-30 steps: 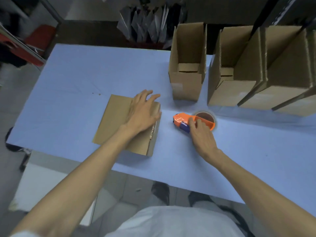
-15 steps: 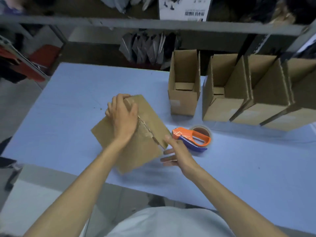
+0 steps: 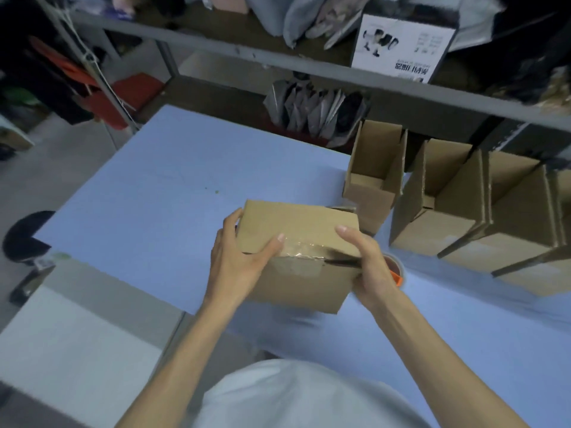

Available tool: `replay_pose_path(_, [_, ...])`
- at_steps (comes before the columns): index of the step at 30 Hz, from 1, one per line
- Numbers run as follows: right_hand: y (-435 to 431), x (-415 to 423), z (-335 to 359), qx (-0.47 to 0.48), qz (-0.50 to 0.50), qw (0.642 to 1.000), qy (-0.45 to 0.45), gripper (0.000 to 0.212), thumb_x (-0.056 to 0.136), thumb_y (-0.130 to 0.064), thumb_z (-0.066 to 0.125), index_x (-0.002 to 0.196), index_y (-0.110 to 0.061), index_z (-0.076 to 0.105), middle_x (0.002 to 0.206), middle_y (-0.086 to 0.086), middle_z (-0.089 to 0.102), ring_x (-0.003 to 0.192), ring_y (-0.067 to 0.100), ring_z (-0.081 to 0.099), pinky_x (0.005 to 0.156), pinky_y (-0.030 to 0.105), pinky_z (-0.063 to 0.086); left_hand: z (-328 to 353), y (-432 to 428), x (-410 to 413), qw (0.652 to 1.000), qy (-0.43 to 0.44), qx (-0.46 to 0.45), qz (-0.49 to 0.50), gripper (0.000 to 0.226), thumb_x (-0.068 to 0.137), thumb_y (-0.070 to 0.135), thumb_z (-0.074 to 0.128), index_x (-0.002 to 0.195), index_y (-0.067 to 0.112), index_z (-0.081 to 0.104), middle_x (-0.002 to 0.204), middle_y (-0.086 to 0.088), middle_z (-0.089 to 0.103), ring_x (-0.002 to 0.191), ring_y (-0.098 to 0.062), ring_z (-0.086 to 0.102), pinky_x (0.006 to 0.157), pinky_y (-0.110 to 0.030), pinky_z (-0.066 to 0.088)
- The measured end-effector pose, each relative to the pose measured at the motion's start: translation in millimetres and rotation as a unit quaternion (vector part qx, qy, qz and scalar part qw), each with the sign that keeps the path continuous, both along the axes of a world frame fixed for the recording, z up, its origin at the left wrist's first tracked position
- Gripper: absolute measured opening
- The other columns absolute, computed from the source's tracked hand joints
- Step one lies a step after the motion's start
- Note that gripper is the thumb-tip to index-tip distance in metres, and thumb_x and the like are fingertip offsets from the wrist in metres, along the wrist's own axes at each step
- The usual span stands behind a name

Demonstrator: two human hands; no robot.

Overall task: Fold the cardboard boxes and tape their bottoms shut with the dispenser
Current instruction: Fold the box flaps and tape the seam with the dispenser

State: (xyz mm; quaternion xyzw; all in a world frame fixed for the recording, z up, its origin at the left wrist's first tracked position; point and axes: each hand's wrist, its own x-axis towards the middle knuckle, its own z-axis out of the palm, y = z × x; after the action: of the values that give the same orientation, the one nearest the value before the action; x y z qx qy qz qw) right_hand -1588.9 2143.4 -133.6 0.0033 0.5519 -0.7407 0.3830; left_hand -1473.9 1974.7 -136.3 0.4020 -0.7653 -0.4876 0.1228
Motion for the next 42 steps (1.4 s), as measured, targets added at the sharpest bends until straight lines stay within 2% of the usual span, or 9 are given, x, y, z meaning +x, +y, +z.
replay_pose_path(3, [-1.8, -3.8, -1.3, 0.034, -0.049, 0.995, 0.083, 0.065, 0.058, -0.041, 0.081, 0.114, -0.013, 0.064, 0.109, 0.007, 0.07, 0.1, 0.027, 0.066, 0.085, 0.042, 0.053, 3.8, 3.8, 0.5, 0.999, -0.013, 0.035, 0.003, 0.103, 0.049, 0.069, 0.08, 0.135, 0.045, 0.029, 0.131, 0.012, 0.044, 0.117, -0.009, 0.05, 0.088, -0.029, 0.045])
replay_pose_path(9, [-4.8, 5.8, -11.8, 0.267, -0.03, 0.93, 0.25, 0.1, 0.028, -0.056, 0.093, 0.116, -0.04, 0.047, 0.103, -0.026, 0.059, 0.092, -0.014, 0.056, 0.071, 0.015, 0.048, 0.3, 17.0, -6.6, 0.996, 0.04, 0.076, 0.03, 0.093, 0.051, 0.044, 0.091, 0.12, 0.052, 0.029, 0.122, 0.009, 0.04, 0.103, 0.004, 0.051, 0.069, -0.015, 0.039])
replay_pose_path(17, [-6.0, 4.3, -26.4, 0.178, -0.072, 0.972, 0.134, 0.064, 0.046, -0.026, 0.088, 0.106, -0.03, 0.065, 0.094, -0.012, 0.072, 0.091, 0.014, 0.069, 0.07, 0.029, 0.055, -12.5, 18.7, -8.4, 0.984, 0.071, 0.139, 0.083, 0.068, 0.071, 0.021, 0.079, 0.115, 0.048, 0.035, 0.123, 0.003, 0.046, 0.099, -0.006, 0.056, 0.078, -0.029, 0.045])
replay_pose_path(22, [-15.7, 9.5, -21.5, 0.374, -0.061, 0.888, 0.262, 0.088, 0.032, -0.07, 0.081, 0.108, -0.037, 0.05, 0.098, -0.02, 0.062, 0.092, 0.006, 0.059, 0.075, 0.032, 0.052, -16.0, 22.6, -9.6, 0.993, 0.035, 0.077, 0.077, 0.068, 0.067, 0.042, 0.08, 0.113, 0.048, 0.03, 0.107, 0.018, 0.037, 0.086, 0.013, 0.046, 0.063, -0.014, 0.035])
replay_pose_path(27, [-14.8, 5.5, -32.6, 0.349, -0.03, 0.898, 0.265, 0.055, 0.071, -0.048, 0.07, 0.118, -0.023, 0.055, 0.105, -0.007, 0.065, 0.101, 0.018, 0.06, 0.083, 0.036, 0.049, -23.6, 23.9, -7.4, 0.989, 0.022, 0.102, 0.108, 0.066, 0.072, 0.032, 0.08, 0.118, 0.042, 0.034, 0.115, 0.007, 0.04, 0.084, 0.008, 0.047, 0.065, -0.018, 0.036])
replay_pose_path(32, [-22.6, 13.8, -26.3, 0.511, 0.013, 0.801, 0.311, 0.097, 0.035, -0.092, 0.055, 0.108, -0.028, 0.047, 0.103, -0.008, 0.063, 0.1, 0.019, 0.058, 0.071, 0.033, 0.042, -24.0, 26.2, -6.5, 0.99, 0.01, 0.082, 0.117, 0.065, 0.069, 0.041, 0.078, 0.115, 0.044, 0.032, 0.113, 0.008, 0.041, 0.084, 0.004, 0.048, 0.064, -0.023, 0.037])
replay_pose_path(36, [-22.8, 8.8, -26.0, 0.407, 0.016, 0.862, 0.303, 0.067, 0.061, -0.066, 0.068, 0.106, -0.02, 0.05, 0.098, -0.005, 0.062, 0.098, 0.021, 0.058, 0.074, 0.037, 0.047, -24.7, 25.1, -10.4, 0.989, -0.006, 0.059, 0.133, 0.078, 0.06, 0.049, 0.084, 0.118, 0.039, 0.034, 0.116, 0.008, 0.041, 0.093, -0.016, 0.047, 0.079, -0.03, 0.037])
replay_pose_path(39, [-20.2, 2.8, -31.7, 0.325, 0.007, 0.91, 0.255, 0.043, 0.086, -0.035, 0.064, 0.122, -0.015, 0.052, 0.114, 0.002, 0.062, 0.108, 0.023, 0.057, 0.089, 0.039, 0.048, -27.5, 18.4, -14.4, 0.99, 0.001, 0.07, 0.124, 0.071, 0.068, 0.04, 0.081, 0.123, 0.037, 0.035, 0.119, 0.005, 0.041, 0.085, -0.004, 0.049, 0.079, -0.031, 0.037])
replay_pose_path(42, [-18.2, 3.5, -32.2, 0.374, -0.015, 0.824, 0.426, 0.062, 0.092, -0.039, 0.058, 0.146, -0.017, 0.034, 0.133, 0.01, 0.042, 0.124, 0.023, 0.039, 0.099, 0.03, 0.035, -28.2, 8.1, -20.4, 0.992, -0.004, 0.076, 0.103, 0.073, 0.072, 0.04, 0.079, 0.129, 0.033, 0.035, 0.124, 0.004, 0.036, 0.091, -0.003, 0.05, 0.081, -0.031, 0.039])
